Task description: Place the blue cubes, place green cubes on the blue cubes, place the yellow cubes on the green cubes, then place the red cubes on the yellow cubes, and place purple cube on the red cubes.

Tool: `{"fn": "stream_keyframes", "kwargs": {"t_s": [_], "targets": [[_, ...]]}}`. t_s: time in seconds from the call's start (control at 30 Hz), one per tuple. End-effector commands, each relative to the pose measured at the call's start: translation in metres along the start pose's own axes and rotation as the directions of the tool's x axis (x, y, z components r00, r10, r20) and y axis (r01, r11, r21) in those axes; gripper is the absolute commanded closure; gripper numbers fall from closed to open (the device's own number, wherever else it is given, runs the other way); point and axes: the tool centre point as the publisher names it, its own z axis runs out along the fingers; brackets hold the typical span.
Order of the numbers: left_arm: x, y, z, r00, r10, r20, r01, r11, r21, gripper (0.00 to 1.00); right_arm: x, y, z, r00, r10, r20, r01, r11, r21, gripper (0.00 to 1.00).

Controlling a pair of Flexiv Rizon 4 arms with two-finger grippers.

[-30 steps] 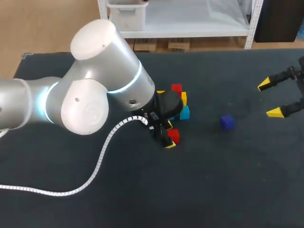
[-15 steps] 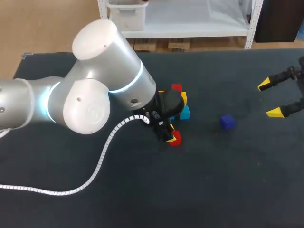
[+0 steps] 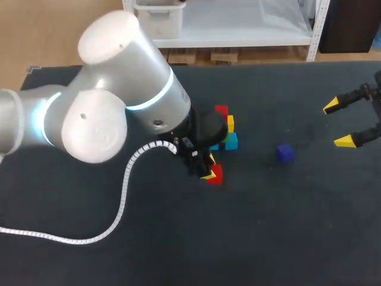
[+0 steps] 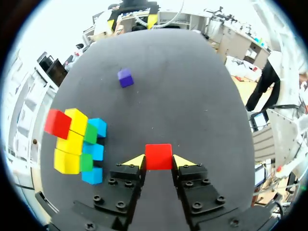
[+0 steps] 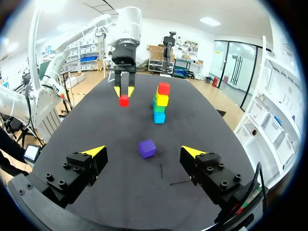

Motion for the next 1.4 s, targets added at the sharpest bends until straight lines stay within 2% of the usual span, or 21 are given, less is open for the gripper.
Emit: {"fn": "stream_keyframes", "kwargs": {"t_s": [0.03, 0.17, 0.3, 0.5, 0.7, 1.07, 1.13, 1.2, 1.4], "targets": [[0.005, -0.004, -0.041, 1.0, -0.007, -0.004, 0.007, 1.0, 0.014, 1.0, 0.0, 0.0, 0.0, 1.0, -0.001, 0.002, 0.001, 1.0, 0.0, 0.0], [0.01, 0.002, -0.065, 1.0, -0.024, -0.02, 0.024, 1.0, -0.006, 1.0, 0.0, 0.0, 0.0, 1.0, -0.001, 0.002, 0.001, 1.0, 0.0, 0.0], [0.016, 0.017, -0.086, 0.999, -0.051, -0.006, 0.05, 0.998, -0.028, 1.0, 0.0, 0.0, 0.0, 1.0, -0.001, 0.002, 0.001, 1.0, 0.0, 0.0], [0.022, 0.045, -0.101, 0.999, -0.026, -0.02, 0.025, 0.999, -0.048, 1.0, 0.0, 0.0, 0.0, 1.0, -0.001, 0.002, 0.001, 1.0, 0.0, 0.0], [0.019, 0.07, -0.111, 1.0, 0.014, -0.015, -0.015, 0.997, -0.071, 1.0, 0.0, 0.0, 0.0, 1.0, -0.001, 0.002, 0.001, 1.0, 0.0, 0.0], [0.018, 0.103, -0.103, 0.999, 0.045, 0.029, -0.044, 0.998, -0.044, 1.0, 0.0, 0.0, 0.0, 1.0, -0.001, 0.002, 0.001, 1.0, 0.0, 0.0], [0.018, 0.107, -0.1, 0.998, 0.033, 0.051, -0.031, 0.999, -0.033, 1.0, 0.0, 0.0, 0.0, 1.0, -0.001, 0.002, 0.001, 1.0, 0.0, 0.0], [0.016, 0.109, -0.097, 0.999, 0.05, 0.02, -0.05, 0.998, -0.029, 1.0, 0.0, 0.0, 0.0, 1.0, -0.001, 0.002, 0.001, 1.0, 0.0, 0.0], [0.011, 0.117, -0.093, 0.998, 0.049, 0.044, -0.048, 0.999, -0.024, 1.0, 0.0, 0.0, 0.0, 1.0, -0.001, 0.002, 0.001, 1.0, 0.0, 0.0]]}}
